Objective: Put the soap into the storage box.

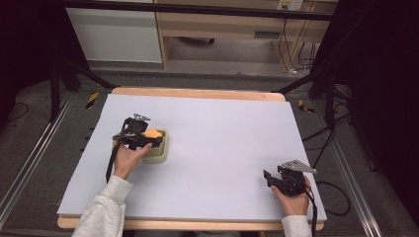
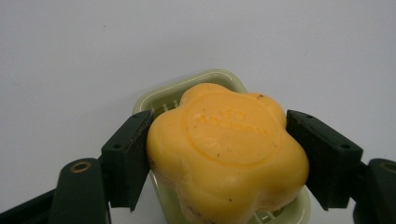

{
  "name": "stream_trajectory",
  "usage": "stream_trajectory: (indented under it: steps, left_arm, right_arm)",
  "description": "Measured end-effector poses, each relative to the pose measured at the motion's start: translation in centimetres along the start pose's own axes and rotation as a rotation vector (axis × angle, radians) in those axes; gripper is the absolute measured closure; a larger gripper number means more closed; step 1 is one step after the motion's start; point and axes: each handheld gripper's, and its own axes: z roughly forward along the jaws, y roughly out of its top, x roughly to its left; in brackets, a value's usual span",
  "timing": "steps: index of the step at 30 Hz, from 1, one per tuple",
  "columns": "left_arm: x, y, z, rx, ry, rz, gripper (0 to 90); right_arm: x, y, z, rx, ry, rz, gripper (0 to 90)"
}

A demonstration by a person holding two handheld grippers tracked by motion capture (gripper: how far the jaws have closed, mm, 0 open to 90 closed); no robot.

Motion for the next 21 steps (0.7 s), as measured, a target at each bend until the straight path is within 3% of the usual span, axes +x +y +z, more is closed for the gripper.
stream_trajectory:
  steps: [21]
  left_arm:
    - [-0.2,-1.3,1.5,0.019,-0.009,0.008,25.9]
  right_arm:
    - [0.0,0.0,0.0,0.001,0.001,0.001,40.8]
